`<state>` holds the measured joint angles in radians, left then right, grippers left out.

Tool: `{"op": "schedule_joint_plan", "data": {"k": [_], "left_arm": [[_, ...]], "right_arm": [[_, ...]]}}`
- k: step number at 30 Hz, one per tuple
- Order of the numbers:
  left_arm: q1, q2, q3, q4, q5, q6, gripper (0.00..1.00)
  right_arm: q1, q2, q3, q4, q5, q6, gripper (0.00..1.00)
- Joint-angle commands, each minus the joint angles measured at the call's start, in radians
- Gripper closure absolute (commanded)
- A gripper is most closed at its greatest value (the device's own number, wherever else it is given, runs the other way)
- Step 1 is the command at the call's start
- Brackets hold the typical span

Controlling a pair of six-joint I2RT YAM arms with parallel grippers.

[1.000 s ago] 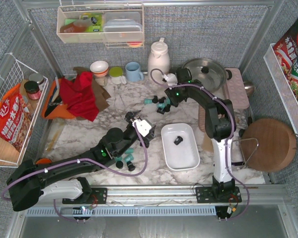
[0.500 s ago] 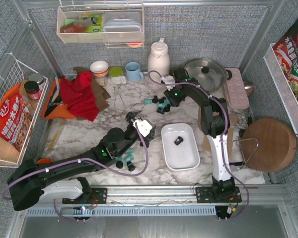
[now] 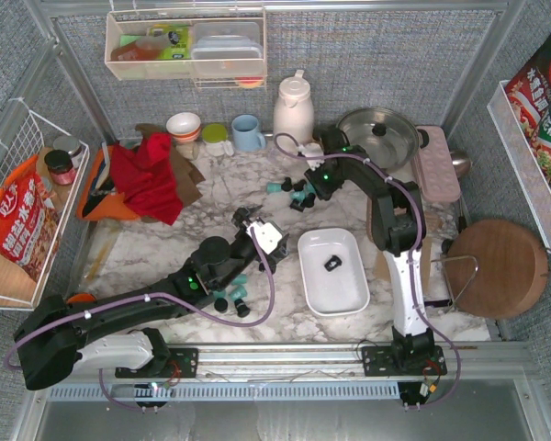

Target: Mix the coffee capsules in the storage basket

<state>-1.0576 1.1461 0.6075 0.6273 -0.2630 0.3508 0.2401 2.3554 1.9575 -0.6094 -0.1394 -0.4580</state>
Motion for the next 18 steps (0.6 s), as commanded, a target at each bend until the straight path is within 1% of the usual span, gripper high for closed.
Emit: {"op": "schedule_joint_plan", "data": {"k": [1,5,7,8,11,13,18], "left_arm": [[0.001,-0.001,0.007,0.018,0.006,-0.006,0.01],[0.001,-0.003,0.008,0.016,0.012,-0.009,0.01],[0.001,-0.003,0.009,0.015,0.015,-0.013,0.01],[0.001,-0.003,0.009,0.016,0.018,-0.016,0.01],[-0.001,-0.005,0.01,0.014,0.019,-0.025,0.01],[-0.001,-0.005,0.01,0.016,0.018,-0.026,0.01],[-0.004,0.004,0.012,0.02,0.019,-0.036,0.01]], "right_arm": [[-0.001,-0.034,-0.022,-0.012,-0.002,0.002,0.65],[-0.001,-0.089,-0.056,-0.009,0.011,0.009,0.67],[-0.001,-0.143,-0.101,0.017,0.014,0.03,0.69],[-0.001,-0.18,-0.14,0.037,0.012,0.048,0.7],[0.0,-0.313,-0.305,0.179,-0.003,0.121,0.7],[0.004,-0.407,-0.404,0.244,-0.003,0.175,0.7],[0.049,-0.644,-0.638,0.324,0.047,0.275,0.7]]}}
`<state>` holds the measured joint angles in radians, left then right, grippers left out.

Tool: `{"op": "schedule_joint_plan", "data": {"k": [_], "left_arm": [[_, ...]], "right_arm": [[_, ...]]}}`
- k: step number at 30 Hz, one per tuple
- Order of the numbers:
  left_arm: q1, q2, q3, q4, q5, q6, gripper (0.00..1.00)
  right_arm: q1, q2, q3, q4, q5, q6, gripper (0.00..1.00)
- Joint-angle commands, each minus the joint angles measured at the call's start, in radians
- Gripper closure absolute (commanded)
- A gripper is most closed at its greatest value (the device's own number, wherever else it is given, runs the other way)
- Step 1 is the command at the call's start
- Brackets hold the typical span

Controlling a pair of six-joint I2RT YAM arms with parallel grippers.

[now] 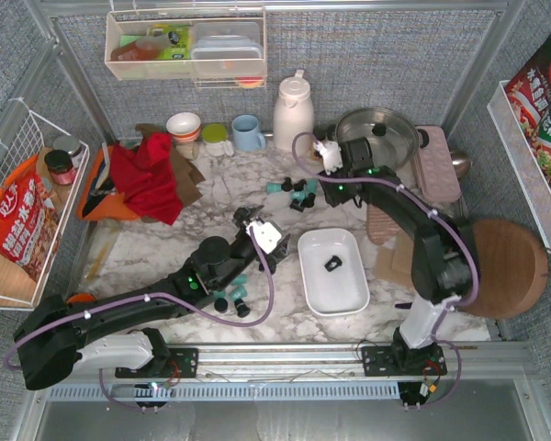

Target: Mix the coffee capsules in the storage basket

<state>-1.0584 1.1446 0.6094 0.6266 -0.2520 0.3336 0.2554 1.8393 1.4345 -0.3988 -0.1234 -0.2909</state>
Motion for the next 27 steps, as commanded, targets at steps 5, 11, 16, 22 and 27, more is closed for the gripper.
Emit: {"op": "schedule_joint_plan", "data": {"k": [5,11,16,22,27], "left_arm": [[-0.003,0.029,0.012,0.026,-0.002,-0.045,0.01],[-0.003,0.098,0.037,0.02,-0.092,-0.078,0.01],[-0.003,0.184,0.092,-0.028,-0.165,-0.134,0.01],[-0.003,0.244,0.174,-0.098,-0.259,-0.227,0.01],[-0.003,0.265,0.181,-0.113,-0.329,-0.368,0.01]], "right_arm": [[0.14,-0.373,-0.331,0.134,0.101,0.161,0.69],[0.204,-0.562,-0.585,0.173,0.111,0.236,0.59],[0.215,-0.614,-0.711,0.231,0.071,0.284,0.54],[0.216,-0.609,-0.731,0.245,0.056,0.28,0.48],[0.214,-0.609,-0.72,0.256,0.085,0.266,0.4]]}}
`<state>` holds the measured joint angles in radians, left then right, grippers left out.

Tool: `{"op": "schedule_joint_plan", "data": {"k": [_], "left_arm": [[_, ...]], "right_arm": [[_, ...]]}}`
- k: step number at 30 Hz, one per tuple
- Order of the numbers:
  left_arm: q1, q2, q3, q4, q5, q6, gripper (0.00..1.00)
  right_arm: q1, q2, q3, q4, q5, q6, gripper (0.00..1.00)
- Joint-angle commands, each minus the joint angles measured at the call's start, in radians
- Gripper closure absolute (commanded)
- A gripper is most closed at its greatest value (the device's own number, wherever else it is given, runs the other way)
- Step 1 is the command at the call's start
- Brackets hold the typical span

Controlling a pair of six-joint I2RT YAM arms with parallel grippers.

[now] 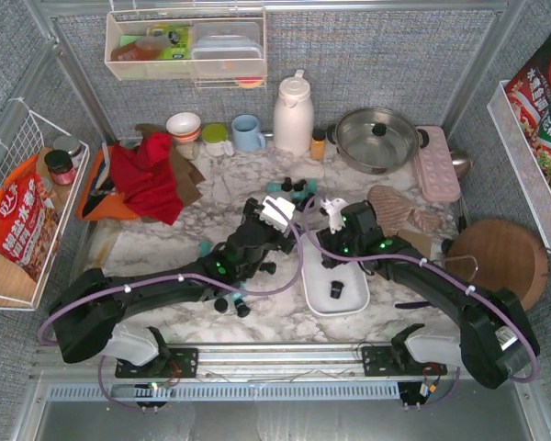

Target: Mix the coffee capsules in the storage basket

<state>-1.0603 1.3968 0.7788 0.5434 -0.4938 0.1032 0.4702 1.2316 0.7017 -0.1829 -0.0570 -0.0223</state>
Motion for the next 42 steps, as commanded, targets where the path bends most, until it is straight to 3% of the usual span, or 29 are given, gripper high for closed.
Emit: {"op": "schedule_joint_plan", "data": {"k": [1,5,9,11,12,17,26,32,42], "left_arm": [[-0.001,0.019,0.015,-0.045,-0.107,-0.174,0.01],[0.0,0.051,0.048,-0.144,-0.184,-0.302,0.01],[0.006,0.112,0.109,-0.278,-0.263,-0.414,0.01],[0.019,0.15,0.143,-0.333,-0.271,-0.461,0.01],[0.027,0.168,0.169,-0.358,-0.264,-0.482,0.01],[0.083,0.261,0.261,-0.472,-0.179,-0.596,0.01],[0.135,0.387,0.371,-0.658,-0.043,-0.815,0.02],[0.149,0.455,0.452,-0.815,-0.089,-0.915,0.02],[0.174,0.454,0.412,-0.769,-0.021,-0.936,0.17]], "right_arm": [[-0.001,-0.006,0.014,0.042,0.033,-0.001,0.38],[-0.001,-0.064,-0.032,0.092,0.156,0.026,0.24],[-0.029,-0.167,-0.051,0.068,0.205,0.062,0.16],[-0.048,-0.217,-0.081,0.095,0.253,0.128,0.03],[-0.058,-0.243,-0.119,0.118,0.274,0.166,0.01],[-0.155,-0.347,-0.229,0.174,0.313,0.328,0.01],[-0.176,-0.39,-0.245,0.169,0.32,0.339,0.01],[-0.176,-0.37,-0.234,0.157,0.318,0.34,0.01],[-0.176,-0.348,-0.222,0.137,0.316,0.344,0.01]]}}
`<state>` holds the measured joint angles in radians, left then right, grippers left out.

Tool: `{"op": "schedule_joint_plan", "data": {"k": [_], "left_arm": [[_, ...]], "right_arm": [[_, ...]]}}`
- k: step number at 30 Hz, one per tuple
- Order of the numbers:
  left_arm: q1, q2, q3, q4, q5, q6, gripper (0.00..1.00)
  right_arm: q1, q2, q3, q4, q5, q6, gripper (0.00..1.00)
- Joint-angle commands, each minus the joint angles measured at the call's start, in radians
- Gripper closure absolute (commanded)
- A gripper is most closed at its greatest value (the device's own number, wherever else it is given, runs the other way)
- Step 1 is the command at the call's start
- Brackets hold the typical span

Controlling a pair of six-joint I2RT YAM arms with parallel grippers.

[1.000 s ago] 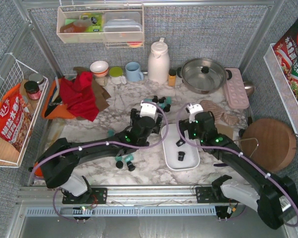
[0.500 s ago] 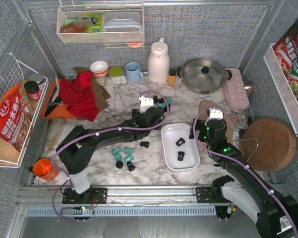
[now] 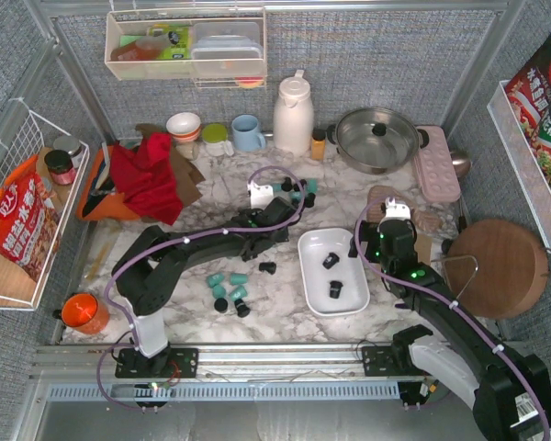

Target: Mix the coffee capsules in the storage basket

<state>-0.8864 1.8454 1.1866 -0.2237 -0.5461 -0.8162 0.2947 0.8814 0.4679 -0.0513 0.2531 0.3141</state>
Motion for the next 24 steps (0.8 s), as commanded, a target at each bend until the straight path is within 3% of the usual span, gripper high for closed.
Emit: {"op": "schedule_joint_plan", "data": {"k": [1,24], "left_arm": [[0.002,0.013,0.007,-0.006,0.034,-0.021,0.19],[0.021,0.064,-0.013,0.01,0.086,-0.052,0.43]], "right_arm": [[-0.001,0.002,0.012,0.005,0.006,0.008,0.01],[-0.001,0.045,0.024,0.002,-0.001,0.006,0.01]]}}
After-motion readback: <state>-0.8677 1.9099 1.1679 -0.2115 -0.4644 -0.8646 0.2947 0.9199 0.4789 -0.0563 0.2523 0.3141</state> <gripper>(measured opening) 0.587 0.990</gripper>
